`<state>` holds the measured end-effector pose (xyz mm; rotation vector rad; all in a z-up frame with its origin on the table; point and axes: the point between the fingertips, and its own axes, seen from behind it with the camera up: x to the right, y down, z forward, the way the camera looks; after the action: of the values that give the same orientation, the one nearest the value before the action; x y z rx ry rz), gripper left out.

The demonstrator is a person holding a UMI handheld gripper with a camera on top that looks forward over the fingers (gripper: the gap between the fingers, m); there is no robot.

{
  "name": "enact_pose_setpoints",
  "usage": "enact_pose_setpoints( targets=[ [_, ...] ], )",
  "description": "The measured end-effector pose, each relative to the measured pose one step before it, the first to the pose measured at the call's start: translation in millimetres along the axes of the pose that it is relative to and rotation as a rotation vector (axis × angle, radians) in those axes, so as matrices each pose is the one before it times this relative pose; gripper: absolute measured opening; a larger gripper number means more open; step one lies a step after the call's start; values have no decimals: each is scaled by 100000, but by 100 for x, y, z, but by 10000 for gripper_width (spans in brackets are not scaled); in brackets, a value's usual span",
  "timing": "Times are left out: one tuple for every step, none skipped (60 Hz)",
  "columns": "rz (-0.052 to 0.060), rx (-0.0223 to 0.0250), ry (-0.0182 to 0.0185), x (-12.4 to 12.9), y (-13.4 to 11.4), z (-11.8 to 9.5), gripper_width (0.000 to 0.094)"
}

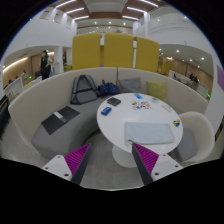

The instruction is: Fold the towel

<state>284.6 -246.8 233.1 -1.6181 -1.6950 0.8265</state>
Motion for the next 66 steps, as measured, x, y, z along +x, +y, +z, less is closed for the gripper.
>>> enact_pose_setpoints(
  targets=[
    [233, 81, 841, 257, -14, 35, 862],
    [168, 46, 881, 305, -18, 72, 861],
    [40, 8, 857, 324, -41, 122, 864],
    [-96, 18, 423, 1353, -207, 1911, 861],
    [-72, -159, 620, 523, -146, 547, 862],
    [-53, -146, 566, 394, -55, 402, 861],
    [-47, -213, 449, 426, -63, 554, 862],
    [-15, -237, 467, 436, -38, 546, 862],
    [46, -200, 496, 460, -28, 617, 862],
    [61, 68, 446, 123, 338, -65, 865],
    [28, -52, 371, 339, -56, 468, 867],
    [-7, 24, 282, 307, -58, 506, 871],
    [-60, 111, 264, 345, -54, 557, 868],
    [-65, 130, 307, 363, -38, 608, 869],
    [3, -126, 585, -10, -188, -10, 869],
    [-79, 179, 203, 633, 85, 1076, 867],
    [86, 64, 363, 276, -20, 569, 868],
    [294, 135, 268, 248, -6, 614, 871],
    [405, 157, 136, 191, -4, 616, 872],
    [388, 124, -38, 143, -16, 662, 870],
    [283, -225, 71, 34, -230, 329, 871],
    [164, -136, 5, 161, 50, 676, 872],
    [165, -139, 22, 167, 76, 701, 873],
    [187, -69, 2, 158, 76, 760, 874],
    [488, -103, 40, -325, -80, -14, 875],
    [211, 403, -384, 501, 111, 1617, 873],
    [187, 102, -168, -112, -63, 677, 872],
    [-55, -24, -109, 26, 51, 780, 870],
    [-196, -72, 42, 72, 86, 830, 873],
    [-202, -60, 117, 84, 48, 820, 869],
    [-129, 33, 97, 2, 28, 826, 873],
    [-58, 74, -173, -27, -9, 696, 872],
    [-16, 27, -279, -105, 69, 847, 870],
    [-21, -171, -287, -80, 120, 839, 869],
    [12, -319, -223, -92, 133, 841, 865],
    [23, -385, -97, -44, 163, 844, 866],
    [64, -487, 211, -143, -25, 634, 863],
    [118, -247, 72, -27, 112, 793, 864],
    [120, -155, 100, -5, 89, 810, 863],
    [197, -186, 90, 3, 99, 845, 864],
    [145, -352, 20, -31, 132, 820, 862],
    [65, -637, -106, -85, 145, 836, 859],
    [107, -761, -232, -92, 187, 818, 858],
    [227, -782, -346, -40, 203, 739, 857],
    [369, -710, -83, -51, 178, 747, 856],
    [439, -620, 71, -131, 132, 613, 857],
    [368, -584, 2, -51, 119, 699, 856],
    [394, -525, -143, -96, 134, 685, 852],
    [342, -557, -74, -60, 133, 704, 850],
    [101, -607, 157, 2, 132, 660, 845],
    [-89, -635, 178, 6, 153, 633, 842],
    [-139, -576, 64, 11, 142, 620, 838],
    [-37, -494, -169, 88, 92, 636, 835],
    [101, -499, -61, -95, 88, 520, 830],
    [40, -488, -128, -84, 103, 505, 825],
    [-61, -448, -221, 34, 209, 420, 816],
    [-212, -561, -89, -22, 115, 453, 806],
    [-368, -576, -13, -2, 92, 410, 800],
    [-492, -713, 118, 35, 160, 349, 792],
    [-413, -804, 288, 97, 198, 305, 765],
    [-97, -777, 171, 45, 210, 278, 733],
    [121, -613, -172, 23, 91, 263, 690],
    [270, -239, 95, -6, 120, 268, 651],
    [-316, 315, 551, 90, -34, 125, 631],
    [-654, 1238, 292, 50, -266, 136, 577],
    [-1235, 221, 308, 80, -24, 115, 522]
  ],
)
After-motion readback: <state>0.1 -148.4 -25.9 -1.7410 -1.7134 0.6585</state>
